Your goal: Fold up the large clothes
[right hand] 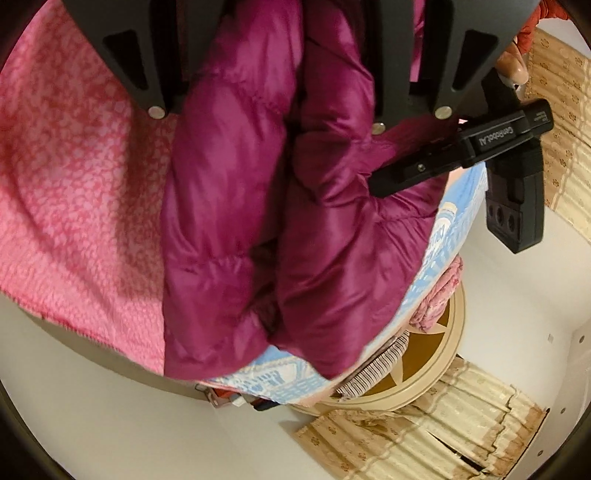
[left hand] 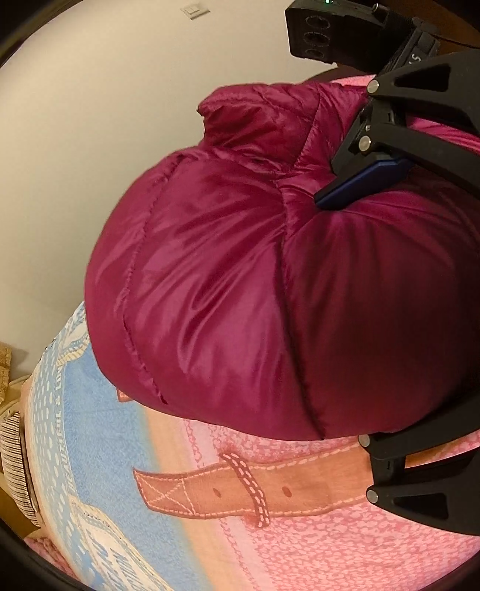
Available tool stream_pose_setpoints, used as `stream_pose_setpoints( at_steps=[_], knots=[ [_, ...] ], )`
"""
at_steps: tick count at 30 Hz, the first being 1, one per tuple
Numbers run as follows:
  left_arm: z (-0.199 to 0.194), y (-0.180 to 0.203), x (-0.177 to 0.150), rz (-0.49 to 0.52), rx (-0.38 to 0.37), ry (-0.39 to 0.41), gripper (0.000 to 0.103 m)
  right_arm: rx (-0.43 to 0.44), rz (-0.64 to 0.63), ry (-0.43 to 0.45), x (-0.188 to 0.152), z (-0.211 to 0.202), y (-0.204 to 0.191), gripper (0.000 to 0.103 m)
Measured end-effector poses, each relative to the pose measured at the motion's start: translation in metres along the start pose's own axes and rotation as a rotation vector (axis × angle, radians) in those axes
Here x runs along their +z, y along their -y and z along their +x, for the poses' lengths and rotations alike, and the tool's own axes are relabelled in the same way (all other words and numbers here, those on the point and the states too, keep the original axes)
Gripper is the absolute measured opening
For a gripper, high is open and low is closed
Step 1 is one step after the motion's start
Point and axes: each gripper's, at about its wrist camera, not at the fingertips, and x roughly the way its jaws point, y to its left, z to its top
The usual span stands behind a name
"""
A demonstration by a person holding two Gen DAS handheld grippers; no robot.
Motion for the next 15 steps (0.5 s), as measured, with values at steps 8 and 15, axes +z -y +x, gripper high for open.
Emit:
stream_pose_setpoints(
  at_steps=[8, 15],
  knots=[
    [0.001, -0.001, -0.006, 0.07, 0.03, 0.029, 0.093, -0.107, -0.022, 0.02, -0.008, -0.016, -0.018, 0.062],
    [0.002, 0.006, -0.008, 0.078, 0.107, 0.039, 0.1, -0.176, -0.057, 0.225, -0.025, -0.109, -0.04, 0.041]
  ],
)
